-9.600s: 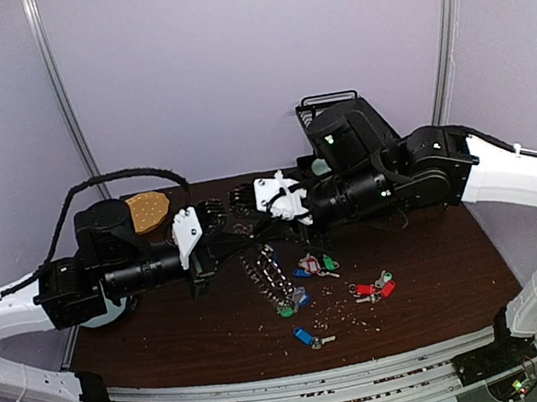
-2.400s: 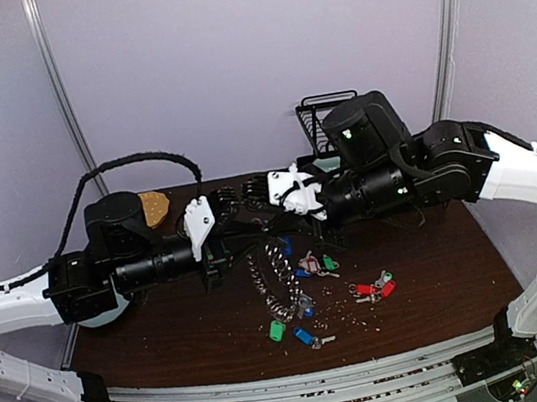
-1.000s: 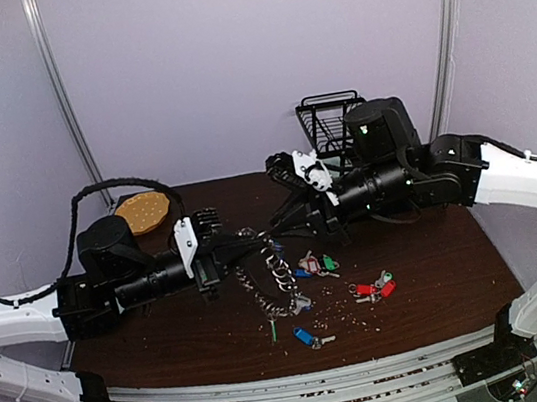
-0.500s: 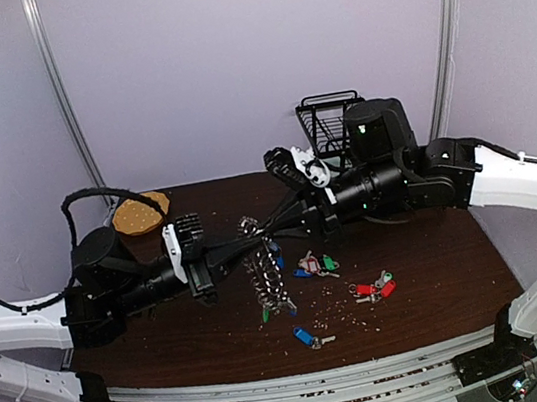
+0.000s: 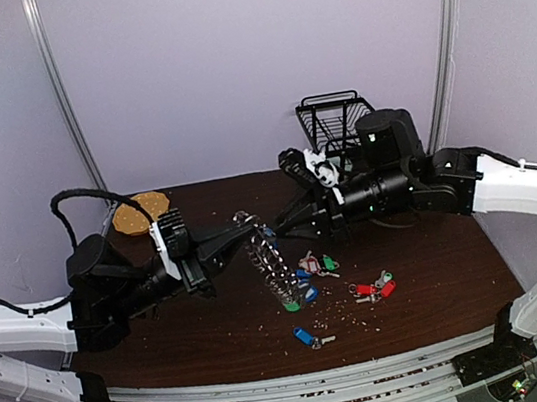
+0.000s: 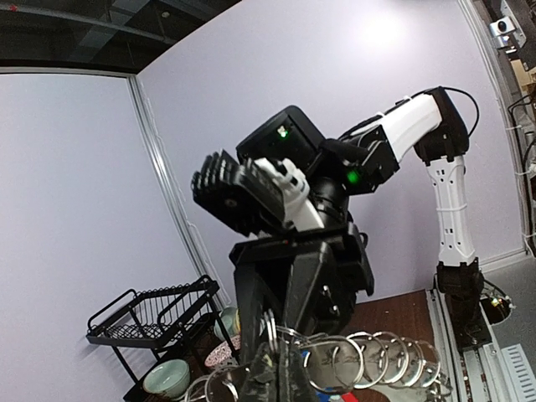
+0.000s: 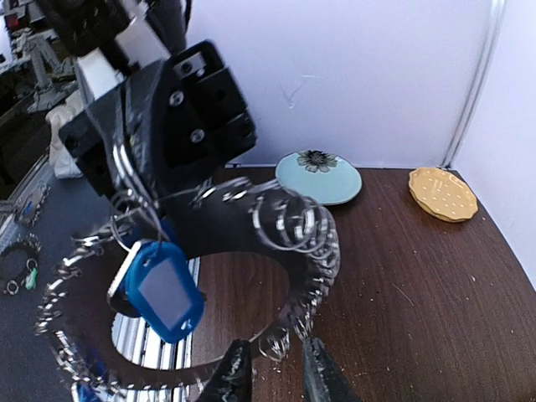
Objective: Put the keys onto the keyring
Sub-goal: Pass from the right arm to the left, then pass from the left arm to the right
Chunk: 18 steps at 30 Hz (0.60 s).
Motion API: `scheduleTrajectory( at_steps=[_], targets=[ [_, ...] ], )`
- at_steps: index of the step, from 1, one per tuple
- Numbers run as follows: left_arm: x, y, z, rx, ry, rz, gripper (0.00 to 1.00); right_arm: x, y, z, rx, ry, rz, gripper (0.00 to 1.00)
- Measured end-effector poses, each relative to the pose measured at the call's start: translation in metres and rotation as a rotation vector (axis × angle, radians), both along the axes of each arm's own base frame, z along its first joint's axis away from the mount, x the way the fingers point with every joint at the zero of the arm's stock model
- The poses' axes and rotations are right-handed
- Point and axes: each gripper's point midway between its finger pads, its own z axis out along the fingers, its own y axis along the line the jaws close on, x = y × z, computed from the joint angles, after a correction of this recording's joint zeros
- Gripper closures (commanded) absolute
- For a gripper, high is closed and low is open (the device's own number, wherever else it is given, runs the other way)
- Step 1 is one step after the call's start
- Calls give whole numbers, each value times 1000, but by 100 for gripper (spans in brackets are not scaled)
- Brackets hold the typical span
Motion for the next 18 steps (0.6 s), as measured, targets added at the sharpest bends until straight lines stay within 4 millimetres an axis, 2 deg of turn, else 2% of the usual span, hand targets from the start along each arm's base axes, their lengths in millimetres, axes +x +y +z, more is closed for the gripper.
scheduleTrajectory(
  at_steps=[3,6,9,16,18],
  targets=[
    [1,0,-4,6,5,6,100,4,-13,19,33,-42,-34,69],
    [2,2,-4,4,6,12,100,-3,-21,43,92,-79,-33,67],
    [2,3,-1,-6,3,17,100,-13,-22,57,151,-95,-7,64],
    [3,4,0,-7,4,21,100,-21,-4,45,153,-65,34,62],
    [3,4,0,-8,5,23,100,-22,0,41,150,-52,46,65]
  ],
)
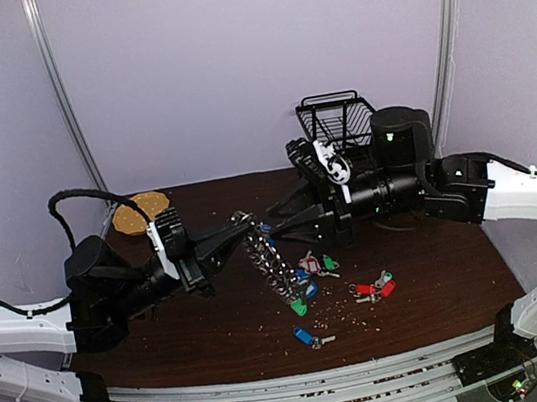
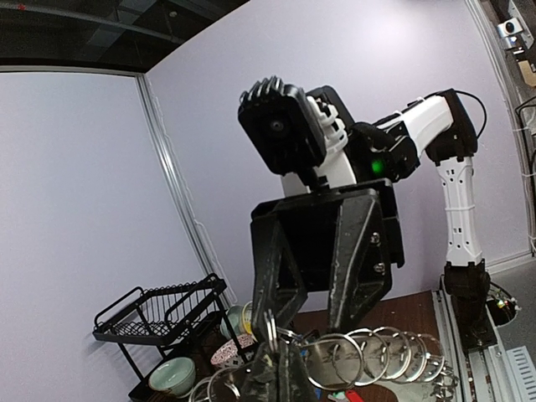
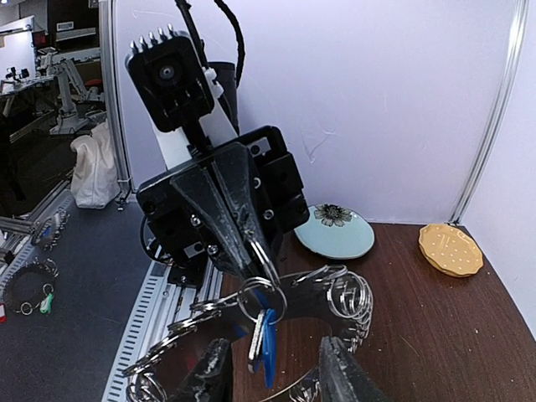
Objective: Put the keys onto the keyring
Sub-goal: Pass from the left arm to the right
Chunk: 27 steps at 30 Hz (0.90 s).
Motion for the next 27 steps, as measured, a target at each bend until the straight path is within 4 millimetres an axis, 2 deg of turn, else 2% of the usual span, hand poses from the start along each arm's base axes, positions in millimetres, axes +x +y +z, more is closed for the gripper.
scheduleTrajectory(
  at_steps=[4,8,10,12,14,18,27],
  targets=[
    [0,0,0,0,0,1,100,1,4,-5,-7,12,4,82],
    [0,0,0,-1,0,1,100,2,5,-3,6,11,0,74],
    [0,0,1,-3,-1,1,100,2,7,-3,10,11,4,74],
    [0,1,3,-11,-5,2,100,2,9,-6,7,14,8,77],
    [-1,2,7,-27,-12,2,100,2,12,-10,-2,21,13,88],
    [-1,3,13,-53,-23,3,100,2,16,-15,-6,36,23,100],
    [-1,2,17,-83,-35,-1,100,-1,18,-11,12,27,33,100]
  ],
)
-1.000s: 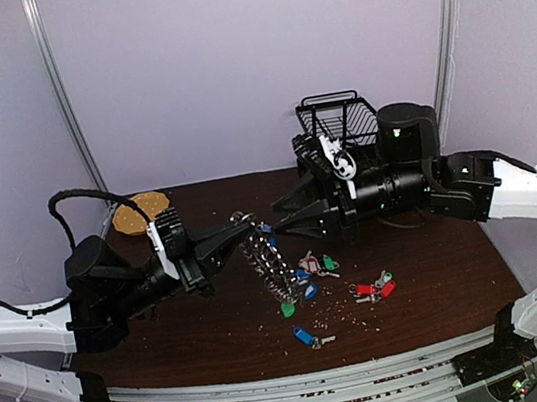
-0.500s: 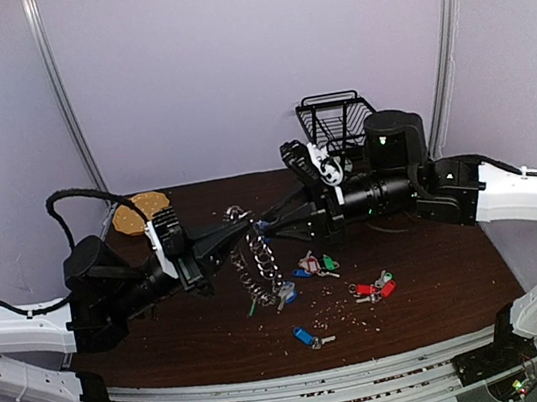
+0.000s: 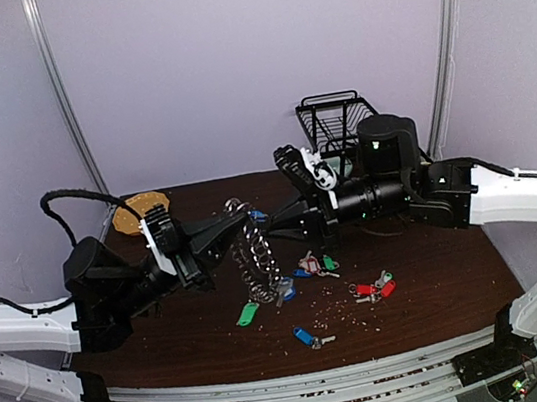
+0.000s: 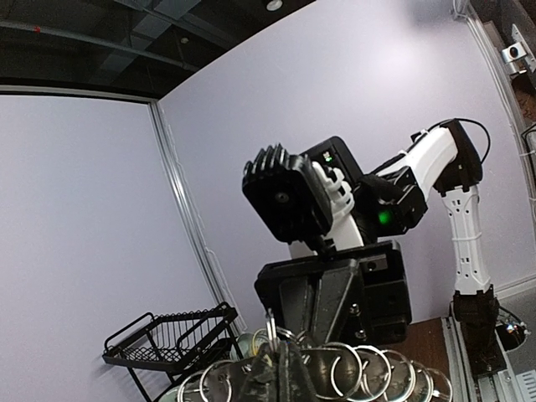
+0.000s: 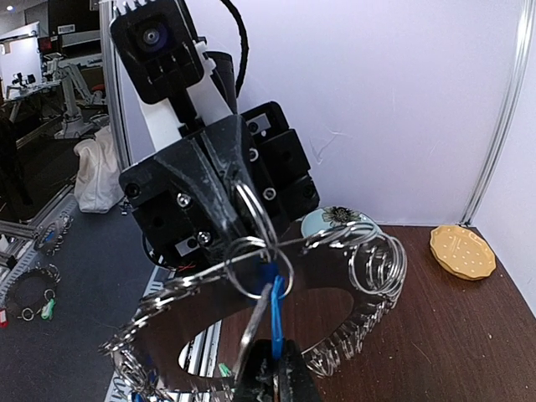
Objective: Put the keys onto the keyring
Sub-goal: Pass from the left arm to the right
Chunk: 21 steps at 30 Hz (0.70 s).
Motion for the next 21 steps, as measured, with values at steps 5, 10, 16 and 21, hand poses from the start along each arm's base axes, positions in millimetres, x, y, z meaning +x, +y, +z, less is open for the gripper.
scheduleTrajectory(
  at_steps=[5,10,16,21],
  targets=[
    [-1,-1,2,-17,-12,-9,100,-3,4,-8,-29,-22,-9,100],
    [0,-7,-3,-20,-12,-14,100,-2,10,-14,-59,-43,-22,100],
    [-1,-4,4,-54,-19,-17,100,4,13,-8,-67,-69,-45,73],
    [-2,-1,3,-54,-19,-16,100,17,-2,-21,-105,-36,-100,58]
  ],
)
